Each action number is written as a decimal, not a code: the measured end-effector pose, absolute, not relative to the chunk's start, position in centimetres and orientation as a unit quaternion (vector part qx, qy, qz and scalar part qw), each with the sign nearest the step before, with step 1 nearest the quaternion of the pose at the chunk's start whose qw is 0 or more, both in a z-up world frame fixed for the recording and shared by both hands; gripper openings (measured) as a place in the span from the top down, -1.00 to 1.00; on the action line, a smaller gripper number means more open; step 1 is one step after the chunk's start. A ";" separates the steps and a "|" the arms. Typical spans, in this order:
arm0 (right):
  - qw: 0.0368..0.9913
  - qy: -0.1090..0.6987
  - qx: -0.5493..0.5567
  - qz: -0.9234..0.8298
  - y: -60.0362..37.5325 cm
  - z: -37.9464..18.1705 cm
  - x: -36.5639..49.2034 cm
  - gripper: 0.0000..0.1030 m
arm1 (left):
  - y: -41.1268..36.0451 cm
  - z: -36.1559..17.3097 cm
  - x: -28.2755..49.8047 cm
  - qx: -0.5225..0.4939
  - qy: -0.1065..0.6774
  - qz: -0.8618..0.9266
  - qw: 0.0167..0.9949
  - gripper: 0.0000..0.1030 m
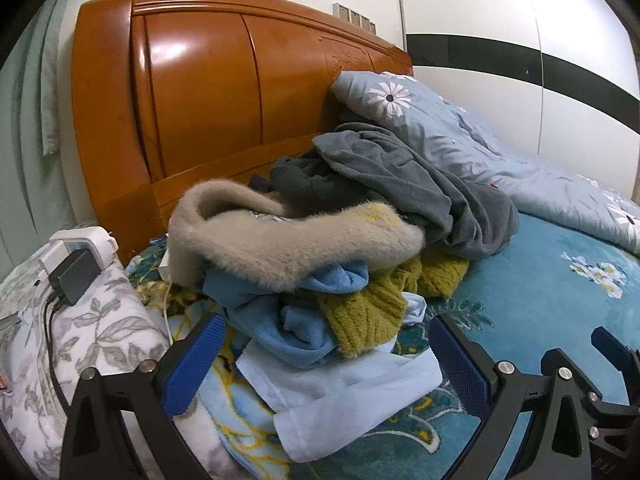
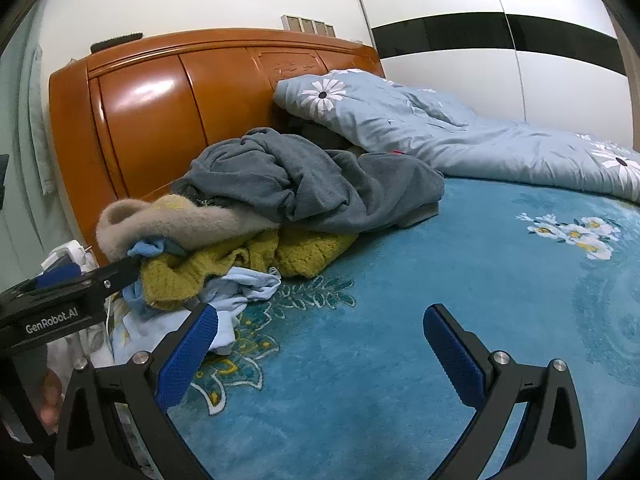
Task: Fold clothes
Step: 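Move both grippers toward the clothes pile by the headboard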
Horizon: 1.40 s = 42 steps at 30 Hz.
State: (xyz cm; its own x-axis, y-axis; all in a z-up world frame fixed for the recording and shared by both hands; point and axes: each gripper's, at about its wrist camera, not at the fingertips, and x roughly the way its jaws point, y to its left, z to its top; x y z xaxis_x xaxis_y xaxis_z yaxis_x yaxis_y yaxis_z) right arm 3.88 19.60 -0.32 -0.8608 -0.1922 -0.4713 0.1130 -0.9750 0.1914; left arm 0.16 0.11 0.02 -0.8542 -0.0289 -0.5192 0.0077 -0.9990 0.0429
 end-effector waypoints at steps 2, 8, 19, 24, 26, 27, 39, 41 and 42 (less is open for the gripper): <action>0.080 -0.082 0.250 -0.961 19.6 -0.3 3.9 -0.99 | 0.3 0.1 0.4 0.265 -0.019 -0.964 0.013 -1.00; 0.083 -0.090 0.247 -0.961 19.7 -0.4 3.8 -0.99 | -0.1 0.2 0.3 0.256 -0.007 -0.966 0.014 -1.00; 0.091 -0.115 0.223 -0.964 20.3 0.2 4.4 -1.00 | -0.8 1.1 1.2 0.202 0.020 -0.979 0.005 -1.00; 0.105 -0.163 0.192 -0.962 21.5 0.5 4.8 -1.00 | -0.7 1.4 1.2 0.197 0.044 -0.979 -0.019 -1.00; 0.109 -0.178 0.175 -0.962 21.9 0.7 5.1 -0.99 | -0.5 1.4 1.2 0.194 0.046 -0.980 -0.020 -1.00; 0.110 -0.181 0.169 -0.963 22.0 0.8 5.2 -1.00 | -0.4 1.4 1.2 0.193 0.042 -0.980 -0.021 -1.00; 0.095 -0.118 0.196 -0.969 20.8 0.5 4.7 -1.00 | 0.4 1.2 1.4 0.204 0.015 -0.975 -0.082 -1.00; 0.094 -0.110 0.203 -0.968 20.6 0.3 4.6 -1.00 | 0.3 1.2 1.4 0.203 0.010 -0.976 -0.075 -1.00; 0.095 -0.106 0.206 -0.968 20.5 0.2 4.5 -1.00 | 0.2 1.1 1.4 0.203 0.005 -0.976 -0.071 -1.00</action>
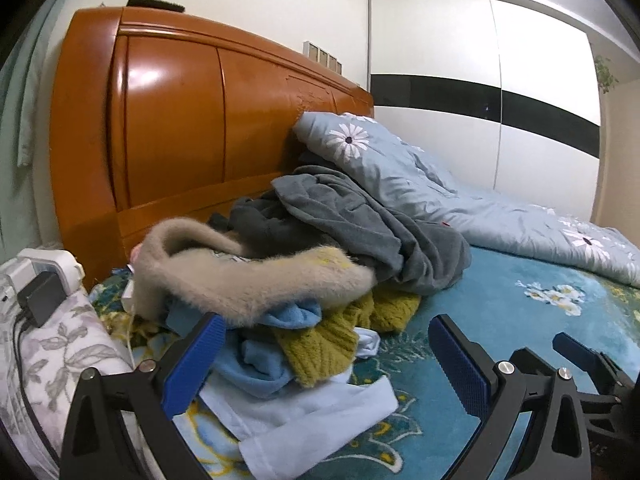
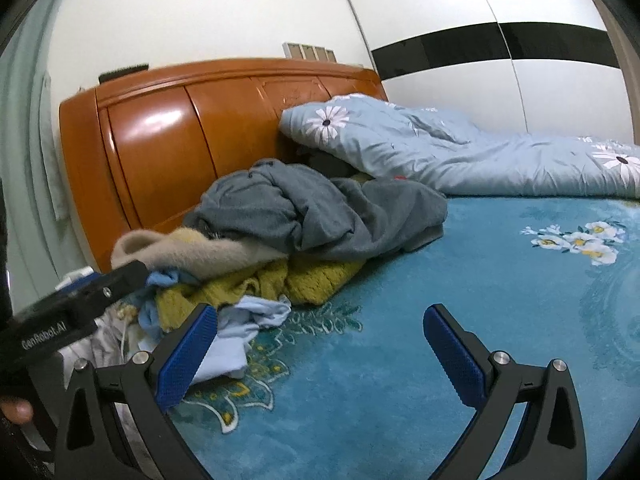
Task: Fold clothes
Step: 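Move both grippers toward the clothes pile by the headboard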
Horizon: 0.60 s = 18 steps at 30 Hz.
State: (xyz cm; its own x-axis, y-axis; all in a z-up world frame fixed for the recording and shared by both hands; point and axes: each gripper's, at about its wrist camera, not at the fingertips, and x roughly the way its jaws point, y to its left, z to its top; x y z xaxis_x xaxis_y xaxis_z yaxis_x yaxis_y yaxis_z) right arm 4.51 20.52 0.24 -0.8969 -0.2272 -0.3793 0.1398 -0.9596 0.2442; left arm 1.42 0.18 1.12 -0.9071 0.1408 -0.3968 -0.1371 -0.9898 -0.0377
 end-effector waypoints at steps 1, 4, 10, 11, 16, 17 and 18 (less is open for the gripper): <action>0.098 -0.103 0.208 -0.968 20.4 0.2 4.5 -1.00 | 0.2 1.0 1.4 -0.206 0.001 0.976 0.067 -1.00; 0.103 -0.091 0.208 -0.969 19.9 0.1 4.6 -1.00 | 0.2 0.7 1.3 -0.210 0.012 0.976 0.056 -1.00; 0.110 -0.098 0.220 -0.964 19.8 -0.4 4.3 -1.00 | 0.2 0.3 1.3 -0.213 0.017 0.975 0.054 -1.00; 0.109 -0.104 0.224 -0.963 20.0 -0.5 4.2 -1.00 | 0.2 0.3 1.2 -0.215 0.016 0.975 0.055 -1.00; 0.094 -0.118 0.231 -0.961 20.7 -0.7 4.0 -1.00 | 0.0 0.1 0.8 -0.224 0.008 0.973 0.058 -1.00; 0.092 -0.120 0.233 -0.961 20.8 -0.7 3.9 -1.00 | -0.1 0.1 0.8 -0.225 0.006 0.973 0.059 -1.00; 0.091 -0.123 0.236 -0.960 20.9 -0.8 3.8 -1.00 | -0.2 0.1 0.8 -0.225 0.003 0.972 0.060 -1.00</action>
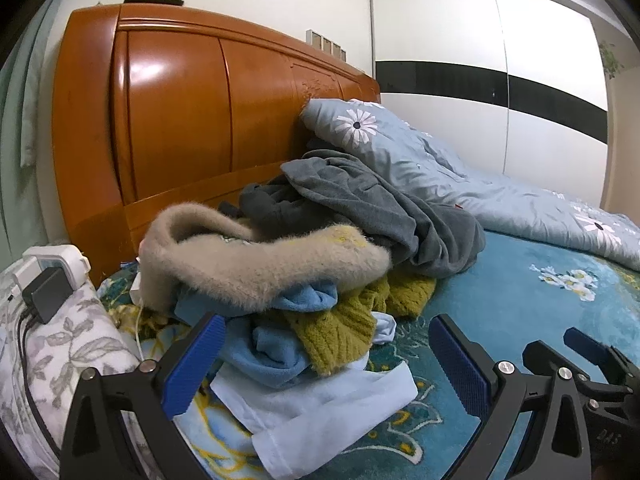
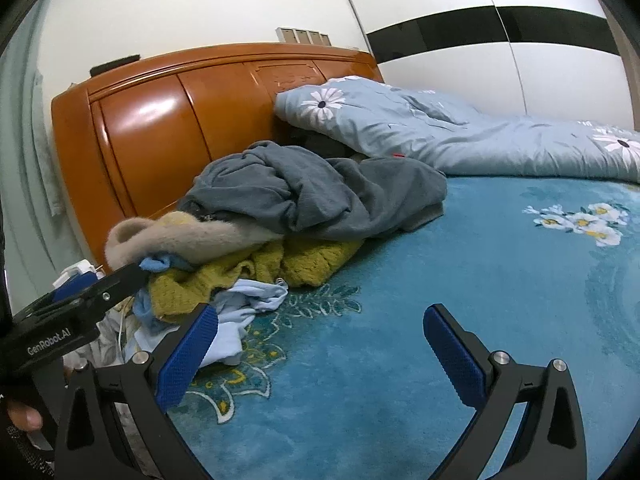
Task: Fold clothes
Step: 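Move both grippers toward the clothes pile by the headboard, then grasp the grey sweatshirt with the left gripper and pull it from the pile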
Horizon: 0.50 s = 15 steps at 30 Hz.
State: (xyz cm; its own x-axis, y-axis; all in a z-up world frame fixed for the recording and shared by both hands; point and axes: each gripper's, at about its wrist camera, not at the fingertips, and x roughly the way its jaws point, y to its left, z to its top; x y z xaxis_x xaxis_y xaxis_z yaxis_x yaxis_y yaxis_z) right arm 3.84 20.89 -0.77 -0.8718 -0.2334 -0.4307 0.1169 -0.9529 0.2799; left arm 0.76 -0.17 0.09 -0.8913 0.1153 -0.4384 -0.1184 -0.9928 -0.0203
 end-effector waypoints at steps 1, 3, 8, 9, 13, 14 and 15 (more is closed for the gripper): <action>0.093 -0.129 0.240 -0.958 21.0 -0.9 3.7 -0.99 | -0.3 0.1 0.7 -0.226 0.002 0.972 0.061 -1.00; 0.096 -0.135 0.246 -0.955 21.2 -1.1 3.5 -0.99 | -0.4 0.0 0.6 -0.229 -0.003 0.971 0.063 -1.00; 0.088 -0.133 0.256 -0.953 21.3 -1.5 3.3 -0.99 | -1.0 0.0 0.4 -0.234 -0.018 0.970 0.067 -1.00; 0.086 -0.133 0.257 -0.953 21.3 -1.5 3.2 -0.99 | -1.1 0.1 0.3 -0.234 -0.020 0.970 0.068 -1.00; 0.079 -0.134 0.260 -0.953 21.7 -1.6 3.2 -0.99 | -1.6 2.1 -0.9 -0.215 -0.024 0.973 0.083 -1.00; 0.077 -0.136 0.261 -0.953 21.8 -1.7 3.2 -0.99 | -1.8 3.1 -1.8 -0.210 -0.028 0.974 0.081 -1.00; 0.074 -0.137 0.262 -0.952 21.9 -1.7 3.1 -0.99 | -2.0 4.3 -3.1 -0.208 -0.035 0.974 0.079 -1.00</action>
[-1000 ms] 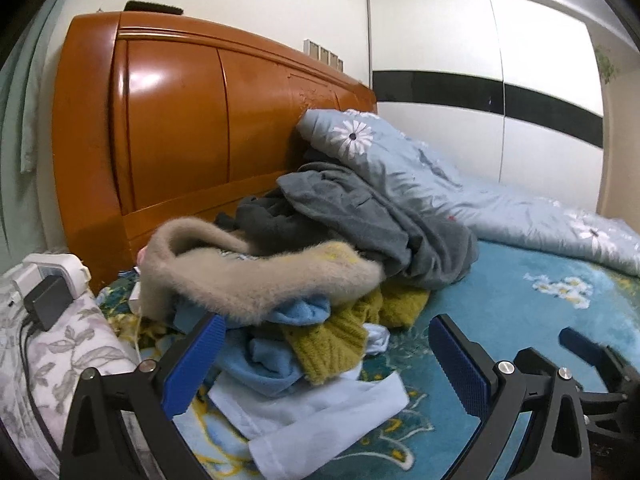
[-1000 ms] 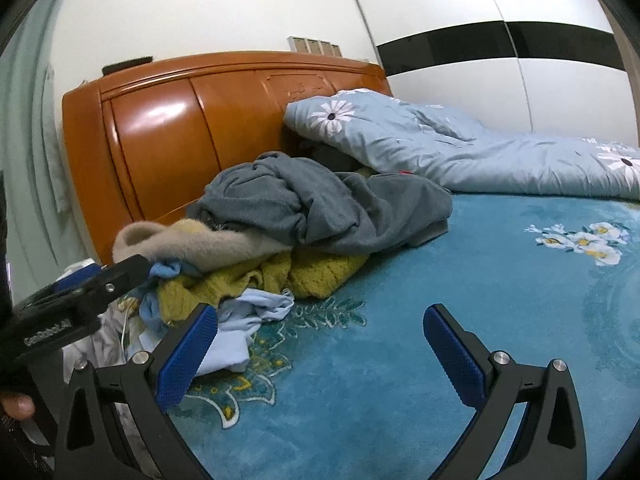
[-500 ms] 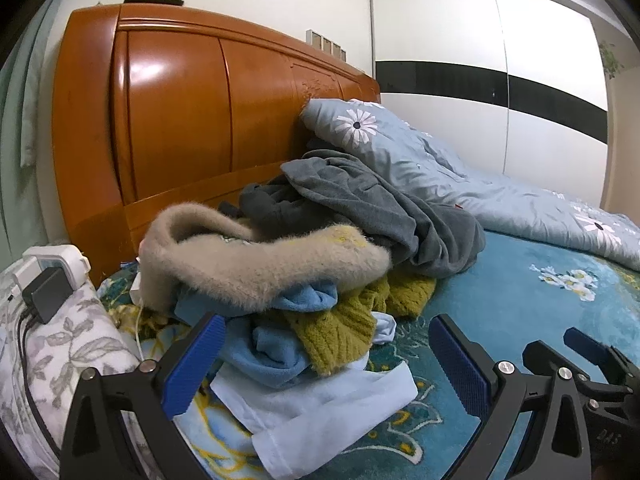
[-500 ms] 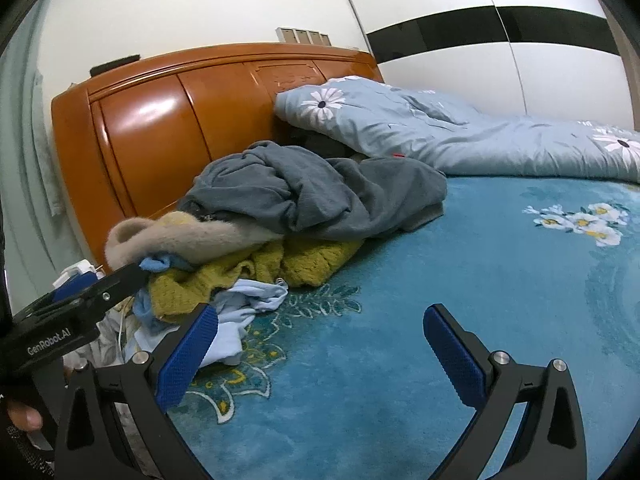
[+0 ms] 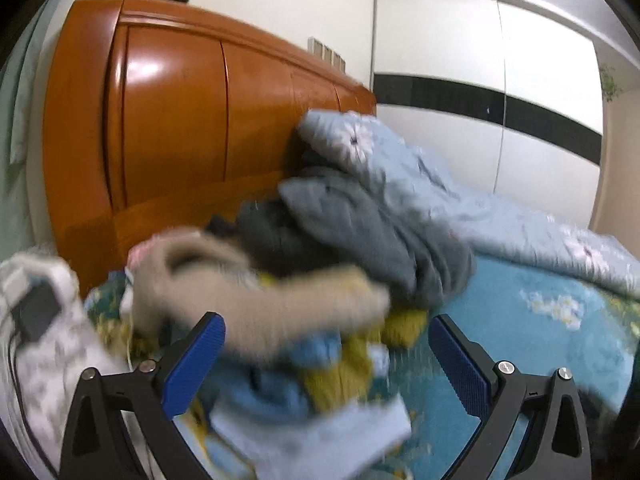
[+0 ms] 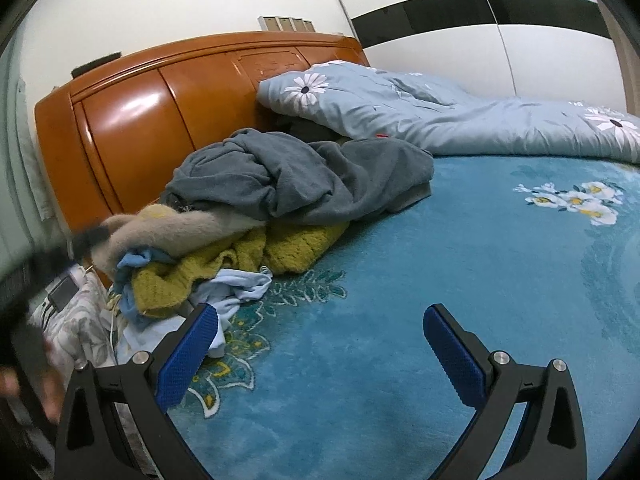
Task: Fold clothes
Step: 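Grasp the grey sweatshirt with the left gripper and pull it from the pile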
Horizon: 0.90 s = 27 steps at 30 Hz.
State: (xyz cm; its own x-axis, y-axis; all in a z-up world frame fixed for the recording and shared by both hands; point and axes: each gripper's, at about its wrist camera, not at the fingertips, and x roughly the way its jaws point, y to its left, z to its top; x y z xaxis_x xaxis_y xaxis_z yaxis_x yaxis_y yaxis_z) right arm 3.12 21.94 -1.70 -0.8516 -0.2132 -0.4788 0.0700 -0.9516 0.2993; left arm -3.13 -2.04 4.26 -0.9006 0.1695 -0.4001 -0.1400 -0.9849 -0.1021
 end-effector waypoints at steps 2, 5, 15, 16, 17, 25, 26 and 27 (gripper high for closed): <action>0.067 -0.136 0.266 -0.952 22.1 -1.8 2.9 -0.99 | -2.3 5.7 -5.7 -0.211 -0.056 0.971 0.093 -1.00; 0.061 -0.137 0.268 -0.952 22.5 -1.8 2.7 -0.99 | -1.8 6.3 -10.4 -0.241 -0.071 0.962 0.107 -1.00; 0.057 -0.159 0.262 -0.950 23.8 -1.1 2.8 -0.99 | -0.5 4.1 -20.3 -0.367 -0.154 0.905 0.150 -0.96; 0.057 -0.165 0.264 -0.949 24.0 -1.1 2.7 -0.99 | -0.5 4.2 -20.2 -0.366 -0.157 0.904 0.153 -0.90; 0.058 -0.171 0.263 -0.948 24.2 -1.0 2.8 -0.99 | -0.4 4.4 -20.2 -0.364 -0.160 0.904 0.157 -0.83; 0.067 -0.206 0.243 -0.945 25.6 0.0 3.4 -0.99 | 1.9 5.5 -19.2 -0.365 -0.096 0.921 0.093 0.66; 0.068 -0.211 0.241 -0.945 25.8 0.0 3.5 -0.99 | 2.4 5.7 -18.7 -0.360 -0.080 0.925 0.094 0.73; 0.069 -0.216 0.241 -0.944 26.0 0.1 3.4 -0.99 | 2.7 6.0 -18.5 -0.357 -0.071 0.926 0.097 0.77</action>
State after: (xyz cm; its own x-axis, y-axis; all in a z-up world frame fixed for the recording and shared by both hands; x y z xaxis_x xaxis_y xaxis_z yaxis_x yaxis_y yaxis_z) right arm 3.43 25.96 0.07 -0.8744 -0.2336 -0.4253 0.0254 -0.8974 0.4405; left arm -18.50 2.72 5.97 -0.7263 0.2301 -0.6477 -0.1287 -0.9712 -0.2007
